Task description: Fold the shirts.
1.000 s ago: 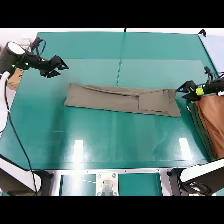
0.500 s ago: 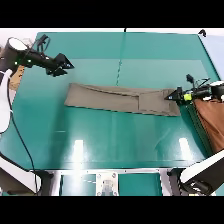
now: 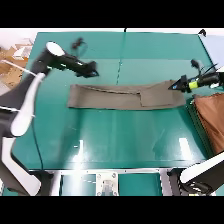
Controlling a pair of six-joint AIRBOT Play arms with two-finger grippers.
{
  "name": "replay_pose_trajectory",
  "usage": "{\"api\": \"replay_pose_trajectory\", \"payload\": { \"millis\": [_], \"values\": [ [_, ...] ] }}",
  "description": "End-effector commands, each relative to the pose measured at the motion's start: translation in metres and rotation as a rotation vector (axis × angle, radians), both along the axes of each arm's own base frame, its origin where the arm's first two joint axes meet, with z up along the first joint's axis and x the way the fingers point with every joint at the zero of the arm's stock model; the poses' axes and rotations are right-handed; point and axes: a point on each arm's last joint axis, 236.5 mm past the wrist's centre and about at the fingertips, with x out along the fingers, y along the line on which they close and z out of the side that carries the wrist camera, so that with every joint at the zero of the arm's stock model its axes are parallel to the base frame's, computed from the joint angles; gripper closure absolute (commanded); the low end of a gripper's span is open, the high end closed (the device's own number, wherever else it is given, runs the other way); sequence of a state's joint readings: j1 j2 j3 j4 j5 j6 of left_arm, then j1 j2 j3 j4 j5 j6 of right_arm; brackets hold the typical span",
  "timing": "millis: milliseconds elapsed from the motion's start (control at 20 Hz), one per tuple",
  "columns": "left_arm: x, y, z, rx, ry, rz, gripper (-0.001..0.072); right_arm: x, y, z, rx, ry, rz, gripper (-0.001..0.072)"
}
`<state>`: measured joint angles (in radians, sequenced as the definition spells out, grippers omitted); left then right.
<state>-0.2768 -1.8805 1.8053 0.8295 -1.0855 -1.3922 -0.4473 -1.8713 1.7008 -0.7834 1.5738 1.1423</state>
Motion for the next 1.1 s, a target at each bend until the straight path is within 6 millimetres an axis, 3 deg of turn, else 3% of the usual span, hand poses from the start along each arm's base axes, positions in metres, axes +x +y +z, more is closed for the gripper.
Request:
{"api": "replay_pose_trajectory", "payload": {
  "millis": [0,100,250,400,500,600,700,800,850,950,1050],
  "values": [
    [-0.027,-0.104,-0.037,-0.004,-0.074,-0.087,0.0682,-0.006,0.028,0.084,-0.008,-0.090,0.065,0.0693],
    [-0.046,-0.151,-0.066,-0.003,-0.098,-0.114,0.0682,-0.010,0.048,0.132,-0.023,-0.167,0.095,0.0693],
    [-0.067,-0.193,-0.092,-0.030,-0.093,-0.116,0.0682,-0.021,0.077,0.178,-0.054,-0.248,0.136,0.0693],
    [-0.074,-0.210,-0.103,-0.091,-0.037,-0.077,0.0682,-0.028,0.102,0.187,-0.054,-0.255,0.176,0.0693],
    [-0.082,-0.210,-0.111,-0.080,-0.009,-0.109,0.0682,-0.030,0.111,0.186,-0.058,-0.252,0.198,0.0693],
    [-0.086,-0.203,-0.106,-0.068,0.001,-0.157,0.0682,-0.030,0.114,0.186,-0.056,-0.248,0.197,0.0693],
    [-0.081,-0.184,-0.081,-0.063,0.016,-0.216,0.0682,-0.026,0.113,0.187,-0.053,-0.250,0.175,0.0693],
    [-0.069,-0.144,-0.042,-0.019,0.004,-0.295,0.0682,-0.025,0.118,0.187,-0.045,-0.237,0.159,0.0693],
    [-0.059,-0.114,-0.025,0.034,-0.013,-0.318,0.0683,-0.023,0.125,0.188,-0.041,-0.239,0.157,0.0693],
    [-0.033,-0.033,0.006,0.188,-0.027,-0.268,0.0682,-0.019,0.150,0.191,-0.028,-0.251,0.165,0.0693],
    [-0.014,0.049,0.026,0.326,-0.029,-0.158,0.0682,-0.020,0.191,0.189,-0.010,-0.260,0.214,0.0693]
  ]
}}
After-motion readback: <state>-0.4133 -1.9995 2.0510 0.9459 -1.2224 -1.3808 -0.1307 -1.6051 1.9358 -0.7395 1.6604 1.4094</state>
